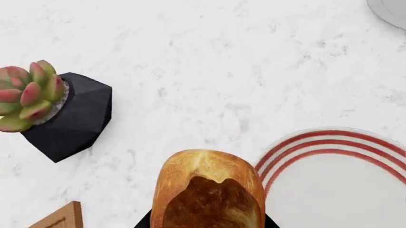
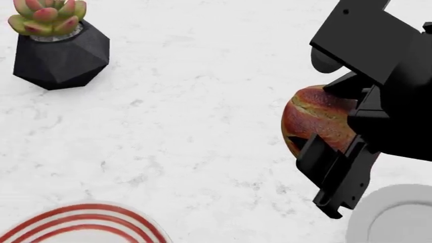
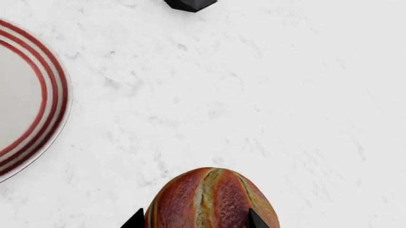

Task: Place all breads on the cutting board.

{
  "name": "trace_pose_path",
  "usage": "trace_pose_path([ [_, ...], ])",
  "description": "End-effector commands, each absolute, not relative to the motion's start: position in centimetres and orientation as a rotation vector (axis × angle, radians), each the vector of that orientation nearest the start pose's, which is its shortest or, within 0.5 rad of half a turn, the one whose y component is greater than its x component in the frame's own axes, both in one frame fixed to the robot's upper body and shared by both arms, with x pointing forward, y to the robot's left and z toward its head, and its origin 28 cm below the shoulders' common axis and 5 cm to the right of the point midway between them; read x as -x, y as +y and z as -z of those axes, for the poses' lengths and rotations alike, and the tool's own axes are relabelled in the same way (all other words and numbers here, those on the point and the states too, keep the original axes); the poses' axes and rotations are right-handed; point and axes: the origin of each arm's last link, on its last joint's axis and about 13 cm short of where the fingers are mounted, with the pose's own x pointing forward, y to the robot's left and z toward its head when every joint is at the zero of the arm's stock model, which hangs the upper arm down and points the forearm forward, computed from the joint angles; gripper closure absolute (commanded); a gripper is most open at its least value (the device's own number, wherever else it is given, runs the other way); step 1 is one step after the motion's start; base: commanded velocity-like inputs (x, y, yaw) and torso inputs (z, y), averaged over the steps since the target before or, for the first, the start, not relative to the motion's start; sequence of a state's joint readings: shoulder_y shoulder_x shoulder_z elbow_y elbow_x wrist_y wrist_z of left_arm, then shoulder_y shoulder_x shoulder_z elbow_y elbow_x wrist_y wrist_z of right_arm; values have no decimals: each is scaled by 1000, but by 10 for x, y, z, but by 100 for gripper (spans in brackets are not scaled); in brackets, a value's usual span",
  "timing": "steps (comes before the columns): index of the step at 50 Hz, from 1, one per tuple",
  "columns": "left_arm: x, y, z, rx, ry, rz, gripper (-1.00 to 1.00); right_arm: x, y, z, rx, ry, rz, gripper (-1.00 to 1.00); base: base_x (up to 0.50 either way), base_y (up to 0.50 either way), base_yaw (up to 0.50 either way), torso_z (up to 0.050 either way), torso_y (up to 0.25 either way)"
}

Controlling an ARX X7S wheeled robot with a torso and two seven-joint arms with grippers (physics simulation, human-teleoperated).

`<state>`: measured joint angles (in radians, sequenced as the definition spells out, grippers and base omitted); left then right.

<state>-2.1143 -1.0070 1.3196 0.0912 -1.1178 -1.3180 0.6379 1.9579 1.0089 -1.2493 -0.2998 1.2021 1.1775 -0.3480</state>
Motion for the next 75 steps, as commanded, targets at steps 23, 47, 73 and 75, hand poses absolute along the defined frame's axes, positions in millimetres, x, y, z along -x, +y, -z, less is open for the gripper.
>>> trace_pose_path([
  [23,-241,343,-397,-556,528,644,100,-248,-198,-366,740,386,-684,100,0,500,0,0,0],
  [47,-248,340,-402,-562,516,623,100,-249,-199,-366,736,390,-698,100,0,500,0,0,0],
  [73,-246,343,-405,-554,502,621,100,-246,-195,-362,729,395,-696,100,0,500,0,0,0],
  [75,-246,343,-405,-554,502,617,100,-246,-196,-362,727,399,-699,100,0,500,0,0,0],
])
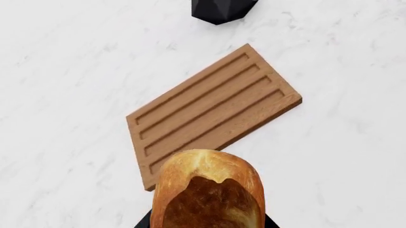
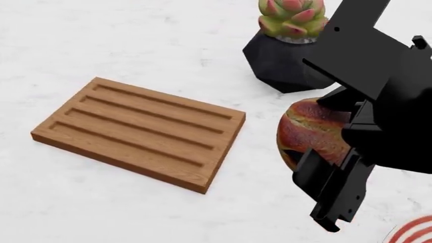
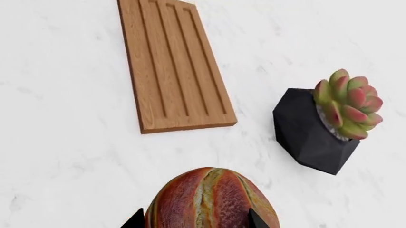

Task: Place all breads on the cutting board.

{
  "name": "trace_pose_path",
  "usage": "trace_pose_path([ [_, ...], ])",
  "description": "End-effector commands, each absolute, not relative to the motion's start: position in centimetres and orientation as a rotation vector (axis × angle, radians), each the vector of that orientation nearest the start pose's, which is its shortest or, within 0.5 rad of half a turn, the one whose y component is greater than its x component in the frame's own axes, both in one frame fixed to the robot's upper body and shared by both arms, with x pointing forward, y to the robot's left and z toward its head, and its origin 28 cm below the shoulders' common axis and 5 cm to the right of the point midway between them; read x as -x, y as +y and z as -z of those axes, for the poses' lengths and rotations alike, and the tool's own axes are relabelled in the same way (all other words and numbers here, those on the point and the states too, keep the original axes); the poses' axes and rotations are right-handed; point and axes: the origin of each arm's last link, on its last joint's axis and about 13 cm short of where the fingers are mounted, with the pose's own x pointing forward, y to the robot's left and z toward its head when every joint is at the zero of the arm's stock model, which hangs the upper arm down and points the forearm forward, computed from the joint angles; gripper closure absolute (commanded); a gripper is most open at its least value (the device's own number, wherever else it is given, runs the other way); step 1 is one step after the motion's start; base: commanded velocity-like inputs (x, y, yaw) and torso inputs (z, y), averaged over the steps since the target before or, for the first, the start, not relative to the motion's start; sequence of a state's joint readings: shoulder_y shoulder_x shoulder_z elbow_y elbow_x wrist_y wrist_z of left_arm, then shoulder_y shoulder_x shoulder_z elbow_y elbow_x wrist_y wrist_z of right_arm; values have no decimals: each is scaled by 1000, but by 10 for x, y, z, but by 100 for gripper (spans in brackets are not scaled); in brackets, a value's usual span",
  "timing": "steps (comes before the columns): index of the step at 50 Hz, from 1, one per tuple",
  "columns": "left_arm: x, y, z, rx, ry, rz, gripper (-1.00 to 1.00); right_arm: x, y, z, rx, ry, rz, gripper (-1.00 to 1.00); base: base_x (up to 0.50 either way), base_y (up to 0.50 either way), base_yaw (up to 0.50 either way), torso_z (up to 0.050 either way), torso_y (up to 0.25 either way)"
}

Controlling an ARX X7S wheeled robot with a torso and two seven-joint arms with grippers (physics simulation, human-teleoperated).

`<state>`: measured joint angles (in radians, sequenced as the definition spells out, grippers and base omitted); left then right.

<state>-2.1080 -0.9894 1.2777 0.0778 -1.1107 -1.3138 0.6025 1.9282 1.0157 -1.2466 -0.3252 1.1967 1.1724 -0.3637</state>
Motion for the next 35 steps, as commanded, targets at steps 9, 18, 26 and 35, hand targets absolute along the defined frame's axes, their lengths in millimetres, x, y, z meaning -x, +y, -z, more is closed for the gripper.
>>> trace_pose_path([
  [9,-246,342,-406,-562,503,612,100,-248,-196,-365,721,385,-699,100,0,156,0,0,1],
  [18,-249,338,-405,-571,504,627,100,-248,-198,-366,720,390,-700,100,0,0,0,0,0],
  [26,-250,338,-403,-574,499,629,100,-250,-198,-363,732,386,-706,100,0,141,0,0,0],
  [35,-252,341,-400,-558,486,628,100,-249,-199,-360,729,386,-707,100,0,500,0,0,1],
])
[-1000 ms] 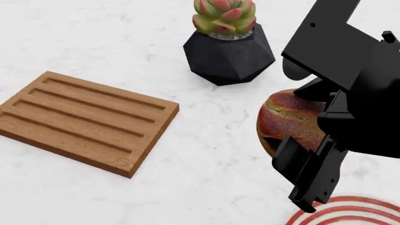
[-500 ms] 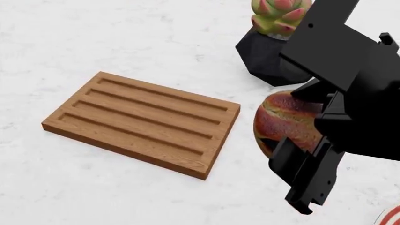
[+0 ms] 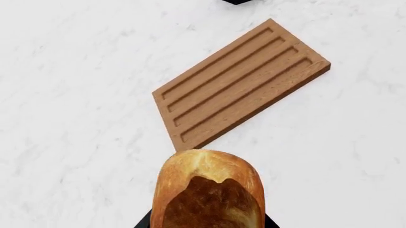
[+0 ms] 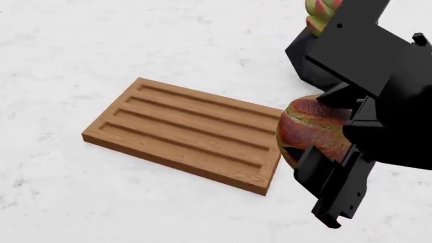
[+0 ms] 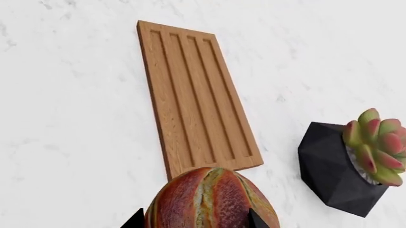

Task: Place all breads on the cutting board.

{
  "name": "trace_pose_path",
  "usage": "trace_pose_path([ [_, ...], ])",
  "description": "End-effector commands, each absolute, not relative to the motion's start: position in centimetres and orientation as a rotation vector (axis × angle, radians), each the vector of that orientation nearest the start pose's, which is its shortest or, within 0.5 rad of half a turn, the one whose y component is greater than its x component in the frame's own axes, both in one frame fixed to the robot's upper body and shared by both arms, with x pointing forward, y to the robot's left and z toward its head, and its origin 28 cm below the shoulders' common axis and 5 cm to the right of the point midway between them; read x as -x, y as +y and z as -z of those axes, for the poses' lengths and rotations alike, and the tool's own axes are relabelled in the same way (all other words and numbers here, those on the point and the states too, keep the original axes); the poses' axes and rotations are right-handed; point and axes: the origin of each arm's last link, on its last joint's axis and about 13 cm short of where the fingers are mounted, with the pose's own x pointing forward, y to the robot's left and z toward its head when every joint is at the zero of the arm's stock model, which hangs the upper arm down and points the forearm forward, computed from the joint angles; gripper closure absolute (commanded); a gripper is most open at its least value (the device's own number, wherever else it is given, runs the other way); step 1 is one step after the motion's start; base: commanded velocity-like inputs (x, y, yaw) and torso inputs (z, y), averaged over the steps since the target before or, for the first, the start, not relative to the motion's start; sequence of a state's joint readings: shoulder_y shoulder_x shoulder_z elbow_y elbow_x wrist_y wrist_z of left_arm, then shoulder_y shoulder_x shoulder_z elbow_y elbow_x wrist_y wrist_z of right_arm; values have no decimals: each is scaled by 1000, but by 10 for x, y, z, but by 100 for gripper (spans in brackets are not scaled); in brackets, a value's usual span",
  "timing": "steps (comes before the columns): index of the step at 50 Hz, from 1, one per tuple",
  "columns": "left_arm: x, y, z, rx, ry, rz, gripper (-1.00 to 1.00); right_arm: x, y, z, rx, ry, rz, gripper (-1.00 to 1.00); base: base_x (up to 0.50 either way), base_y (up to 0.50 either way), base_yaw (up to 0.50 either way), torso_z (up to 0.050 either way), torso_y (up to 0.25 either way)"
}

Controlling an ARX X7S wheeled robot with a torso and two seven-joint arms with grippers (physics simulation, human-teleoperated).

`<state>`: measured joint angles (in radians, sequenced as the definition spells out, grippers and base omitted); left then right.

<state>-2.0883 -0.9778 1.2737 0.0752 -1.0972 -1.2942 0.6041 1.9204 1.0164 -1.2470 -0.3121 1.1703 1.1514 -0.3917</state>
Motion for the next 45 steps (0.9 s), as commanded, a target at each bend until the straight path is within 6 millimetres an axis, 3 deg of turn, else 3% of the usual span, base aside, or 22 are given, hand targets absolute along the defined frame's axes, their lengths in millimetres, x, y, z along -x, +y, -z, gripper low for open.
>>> trace_pose_path([
  [1,-252,341,-401,-556,481,624,100,-249,-198,-361,725,380,-708,100,-1,500,0,0,0],
  [7,-251,341,-404,-562,479,623,100,-247,-198,-361,718,378,-704,100,0,500,0,2,0],
  [22,-253,340,-407,-582,467,621,100,-247,-197,-365,695,373,-696,100,0,0,0,0,1],
  [45,-255,336,-421,-611,432,606,100,-247,-198,-371,705,356,-682,100,0,0,0,0,-153],
])
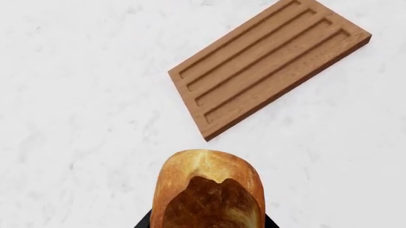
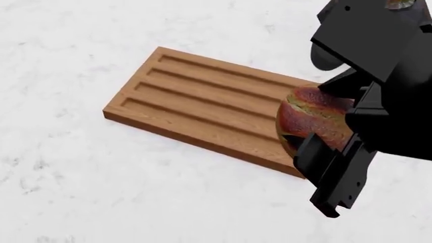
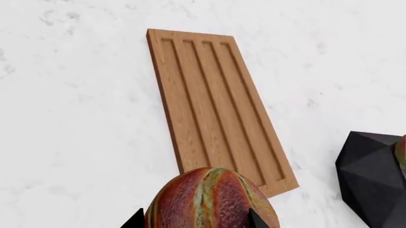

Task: Place all breads on the cutting board.

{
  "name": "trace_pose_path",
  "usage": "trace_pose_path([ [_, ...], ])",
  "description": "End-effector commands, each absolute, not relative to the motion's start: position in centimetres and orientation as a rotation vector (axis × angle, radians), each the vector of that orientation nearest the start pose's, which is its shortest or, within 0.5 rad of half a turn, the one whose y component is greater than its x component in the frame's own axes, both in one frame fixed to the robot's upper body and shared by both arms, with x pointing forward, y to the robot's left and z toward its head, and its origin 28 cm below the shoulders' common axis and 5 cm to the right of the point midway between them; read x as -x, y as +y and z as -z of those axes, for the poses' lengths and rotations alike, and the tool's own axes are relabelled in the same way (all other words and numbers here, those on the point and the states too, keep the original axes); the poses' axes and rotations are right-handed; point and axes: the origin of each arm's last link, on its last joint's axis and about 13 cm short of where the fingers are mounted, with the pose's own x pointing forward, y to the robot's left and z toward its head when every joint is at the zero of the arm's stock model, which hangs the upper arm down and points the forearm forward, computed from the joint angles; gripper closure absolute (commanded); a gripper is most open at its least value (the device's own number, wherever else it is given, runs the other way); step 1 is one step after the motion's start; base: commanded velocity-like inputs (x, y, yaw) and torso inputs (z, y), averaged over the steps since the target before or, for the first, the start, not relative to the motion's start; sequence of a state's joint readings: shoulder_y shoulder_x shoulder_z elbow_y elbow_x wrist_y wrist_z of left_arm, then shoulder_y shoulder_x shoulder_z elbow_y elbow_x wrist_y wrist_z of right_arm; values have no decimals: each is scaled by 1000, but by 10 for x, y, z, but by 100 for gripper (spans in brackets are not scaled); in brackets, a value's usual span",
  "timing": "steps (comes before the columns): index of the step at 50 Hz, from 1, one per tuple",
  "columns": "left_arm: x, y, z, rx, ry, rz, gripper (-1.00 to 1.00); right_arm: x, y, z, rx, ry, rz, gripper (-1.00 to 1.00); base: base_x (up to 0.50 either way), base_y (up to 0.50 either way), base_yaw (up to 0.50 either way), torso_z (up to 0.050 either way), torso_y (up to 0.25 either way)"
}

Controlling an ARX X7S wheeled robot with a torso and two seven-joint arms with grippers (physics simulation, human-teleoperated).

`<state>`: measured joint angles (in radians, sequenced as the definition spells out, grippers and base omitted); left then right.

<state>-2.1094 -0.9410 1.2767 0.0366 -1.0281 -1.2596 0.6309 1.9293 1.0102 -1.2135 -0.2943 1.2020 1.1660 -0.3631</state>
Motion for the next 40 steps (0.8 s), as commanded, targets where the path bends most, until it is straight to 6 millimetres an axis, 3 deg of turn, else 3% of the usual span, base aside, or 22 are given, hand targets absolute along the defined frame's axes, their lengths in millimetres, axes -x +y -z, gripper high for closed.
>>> trace_pose_path([
  [1,-255,336,-420,-613,430,605,100,-247,-198,-371,704,357,-682,100,0,0,0,0,-203],
  [11,-257,336,-420,-603,422,599,100,-250,-197,-372,708,350,-678,100,0,0,0,2,-204],
  [17,-258,336,-422,-594,411,600,100,-253,-196,-378,704,342,-670,100,0,0,0,1,-13],
  [22,-261,333,-421,-595,411,614,100,-265,-190,-388,728,345,-667,100,0,0,0,0,0],
  [33,-264,332,-413,-579,403,644,100,-318,-173,-405,743,343,-665,100,0,0,0,0,0],
  [39,-264,332,-413,-579,403,644,100,-318,-173,-406,743,343,-665,100,0,0,0,0,0],
  [40,-260,333,-409,-571,410,640,100,-342,-153,-407,774,329,-687,100,0,0,0,0,0],
])
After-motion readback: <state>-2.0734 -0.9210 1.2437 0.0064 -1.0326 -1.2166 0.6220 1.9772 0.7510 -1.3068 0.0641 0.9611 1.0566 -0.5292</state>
